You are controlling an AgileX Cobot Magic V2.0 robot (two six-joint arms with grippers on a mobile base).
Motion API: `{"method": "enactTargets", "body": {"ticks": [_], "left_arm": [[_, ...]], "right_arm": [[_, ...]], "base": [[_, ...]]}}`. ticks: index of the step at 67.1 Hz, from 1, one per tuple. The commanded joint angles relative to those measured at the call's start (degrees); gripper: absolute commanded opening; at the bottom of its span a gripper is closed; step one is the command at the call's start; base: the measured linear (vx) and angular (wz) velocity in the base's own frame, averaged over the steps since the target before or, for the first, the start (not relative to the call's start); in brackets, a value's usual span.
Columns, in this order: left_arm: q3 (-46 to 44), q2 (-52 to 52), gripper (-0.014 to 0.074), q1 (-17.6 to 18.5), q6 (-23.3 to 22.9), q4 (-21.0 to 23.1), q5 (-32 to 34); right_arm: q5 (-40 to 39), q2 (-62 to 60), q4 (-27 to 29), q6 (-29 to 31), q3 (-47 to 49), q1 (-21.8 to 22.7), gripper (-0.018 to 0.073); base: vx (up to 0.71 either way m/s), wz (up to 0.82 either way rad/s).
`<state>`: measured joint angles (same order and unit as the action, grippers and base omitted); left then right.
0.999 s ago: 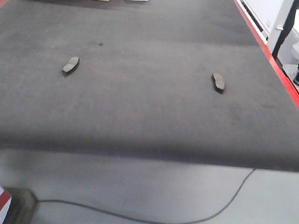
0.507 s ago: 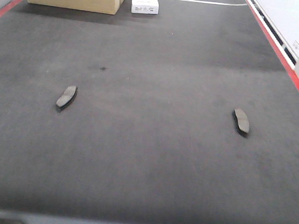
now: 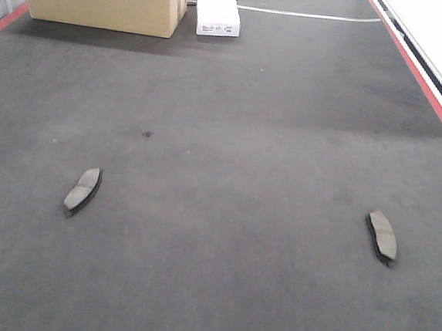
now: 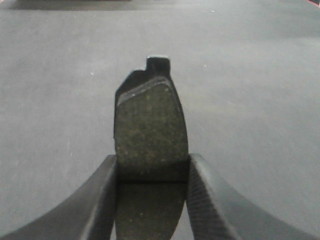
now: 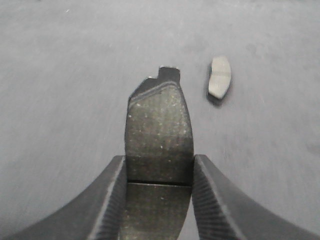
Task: Move and align brake pads A on conveyor
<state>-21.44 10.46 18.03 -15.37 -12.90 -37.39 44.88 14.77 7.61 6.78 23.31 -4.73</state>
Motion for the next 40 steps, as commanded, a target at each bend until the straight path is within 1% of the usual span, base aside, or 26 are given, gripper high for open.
{"method": "enactTargets", "body": {"ticks": [1,20,40], "left_arm": [[-1.65,0.55,-0.0006,0.06,-0.01,-0.52,5.07],[-1.65,0.55,-0.0006,0.06,-0.01,-0.52,5.07],[-1.65,0.55,-0.0006,0.06,-0.01,-0.52,5.07]], "right_arm": [[-5.09,0.51,0.22,0.55,1.66,0.07,-0.0004],[-5.09,0.51,0.22,0.55,1.66,0.07,-0.0004],[-5.09,0.51,0.22,0.55,1.66,0.07,-0.0004]], "base": [[0.21,0.02],[0.15,0.00],[0.04,-0.01]]}}
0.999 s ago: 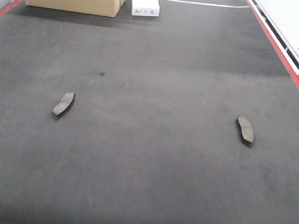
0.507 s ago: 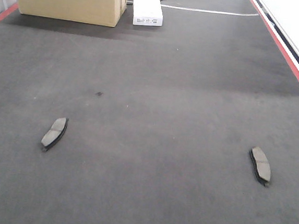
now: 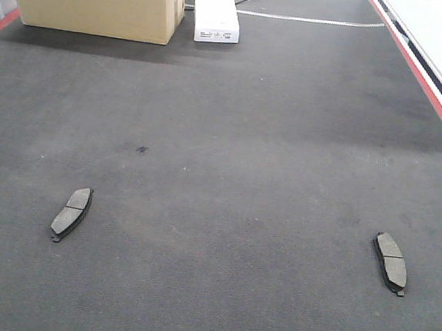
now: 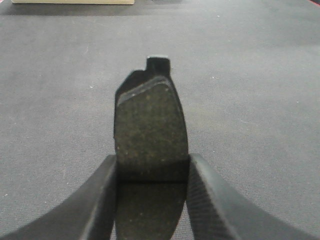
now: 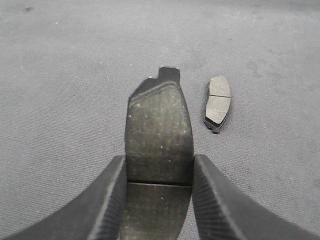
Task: Move and align brake pads A on conveyor
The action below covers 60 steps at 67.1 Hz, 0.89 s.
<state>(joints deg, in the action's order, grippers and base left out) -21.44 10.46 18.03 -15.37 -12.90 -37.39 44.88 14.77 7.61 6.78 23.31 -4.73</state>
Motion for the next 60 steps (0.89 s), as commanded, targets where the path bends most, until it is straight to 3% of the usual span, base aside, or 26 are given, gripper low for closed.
{"method": "enactTargets", "body": {"ticks": [1,60], "left_arm": [[-1.65,0.55,-0.0006,0.06,-0.01,-0.52,5.07],[-1.65,0.55,-0.0006,0.06,-0.01,-0.52,5.07]], "right_arm": [[-5.09,0.51,0.22,0.55,1.66,0.07,-0.0004],[-5.09,0.51,0.22,0.55,1.66,0.07,-0.0004]], "base": [[0.01,-0.02],[0.00,0.00]]}}
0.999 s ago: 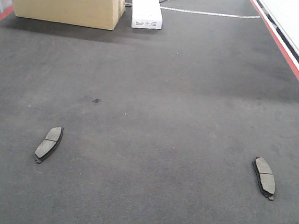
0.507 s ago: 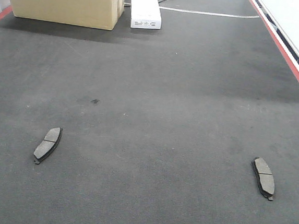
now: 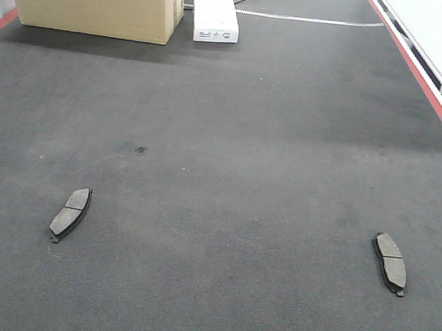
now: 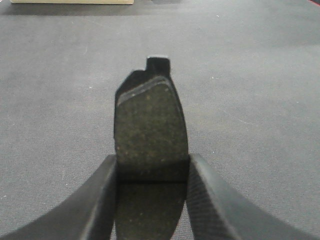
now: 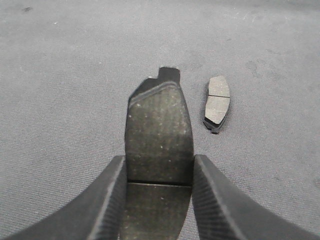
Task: Move and align brake pads A on conveyor
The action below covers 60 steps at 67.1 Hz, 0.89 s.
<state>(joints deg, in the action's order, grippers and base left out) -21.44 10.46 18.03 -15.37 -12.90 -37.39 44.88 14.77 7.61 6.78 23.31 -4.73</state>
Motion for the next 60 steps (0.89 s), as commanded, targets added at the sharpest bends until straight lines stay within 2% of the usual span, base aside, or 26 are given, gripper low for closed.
{"method": "enactTargets", "body": {"ticks": [1,60], "left_arm": [[-1.65,0.55,-0.0006,0.06,-0.01,-0.52,5.07],[-1.65,0.55,-0.0006,0.06,-0.01,-0.52,5.07]], "right_arm": [[-5.09,0.51,0.22,0.55,1.66,0.07,-0.0004],[-5.03,0.51,0.22,0.55,1.66,0.07,-0.0004]], "base": [[0.00,0.00],[0.00,0.00]]}}
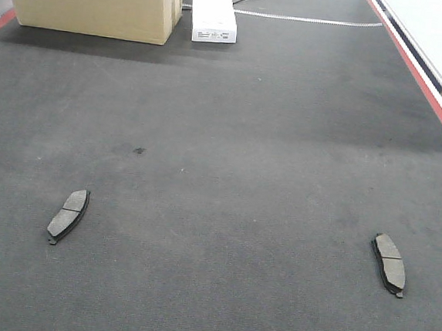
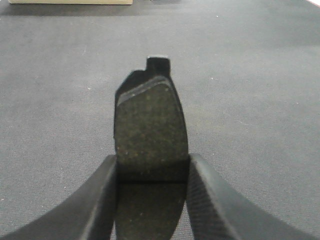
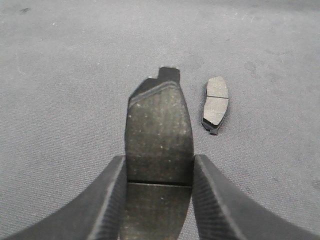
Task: Move and align brake pads A on conveyor
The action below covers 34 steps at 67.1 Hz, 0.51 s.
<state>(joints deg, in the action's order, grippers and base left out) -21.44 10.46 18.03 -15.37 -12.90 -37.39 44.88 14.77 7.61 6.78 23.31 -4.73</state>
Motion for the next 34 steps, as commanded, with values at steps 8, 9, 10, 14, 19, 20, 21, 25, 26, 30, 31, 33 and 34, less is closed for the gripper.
{"method": "enactTargets", "body": {"ticks": [8,9,10,14,19,20,21,25,26,30,31,33,34], "left_arm": [[-1.65,0.55,-0.0006,0.06,-0.01,-0.52,5.07],[-1.65,0.55,-0.0006,0.06,-0.01,-0.52,5.07],[-1.65,0.55,-0.0006,0.06,-0.01,-0.52,5.07],[-1.65,0.55,-0.0006,0.06,-0.01,-0.52,5.07],[-1.65,0.55,-0.0006,0.06,-0.01,-0.52,5.07],[-1.65,0.55,-0.0006,0.06,-0.01,-0.52,5.07],[-1.65,0.55,-0.0006,0.06,-0.01,-0.52,5.07],[-1.65,0.55,-0.0006,0.06,-0.01,-0.52,5.07],[-1.65,0.55,-0.0006,0.06,-0.01,-0.52,5.07],[-1.65,0.55,-0.0006,0.06,-0.01,-0.52,5.07],[-1.65,0.55,-0.0006,0.06,-0.01,-0.52,5.07],[-1.65,0.55,-0.0006,0.06,-0.01,-0.52,5.07],[-1.65,0.55,-0.0006,0.06,-0.01,-0.52,5.07]], "right_arm": [[-5.03,0.51,0.22,0.55,1.66,0.07,-0.0004],[-5.03,0.51,0.22,0.55,1.66,0.07,-0.0004],[-5.03,0.51,0.22,0.55,1.66,0.07,-0.0004],[-5.03,0.51,0.22,0.55,1.66,0.07,-0.0004],[-5.03,0.51,0.22,0.55,1.66,0.07,-0.0004],[-5.03,0.51,0.22,0.55,1.66,0.07,-0.0004],[-5.03,0.51,0.22,0.55,1.66,0.07,-0.0004],[-5.03,0.51,0.22,0.55,1.66,0.07,-0.0004],[-5.03,0.51,0.22,0.55,1.66,0.07,-0.0004],[-5.03,0.51,0.22,0.55,1.66,0.07,-0.0004],[-5.03,0.51,0.22,0.55,1.66,0.07,-0.0004],[-5.03,0.51,0.22,0.55,1.66,0.07,-0.0004],[-5.03,0.51,0.22,0.55,1.66,0.07,-0.0004]], "base": [[0.00,0.00],[0.00,0.00],[0.00,0.00],[0.00,0.00],[0.00,0.00],[0.00,0.00],[0.00,0.00],[0.00,0.00],[0.00,0.00],[0.00,0.00],[0.00,0.00],[0.00,0.00],[0.00,0.00]]}}
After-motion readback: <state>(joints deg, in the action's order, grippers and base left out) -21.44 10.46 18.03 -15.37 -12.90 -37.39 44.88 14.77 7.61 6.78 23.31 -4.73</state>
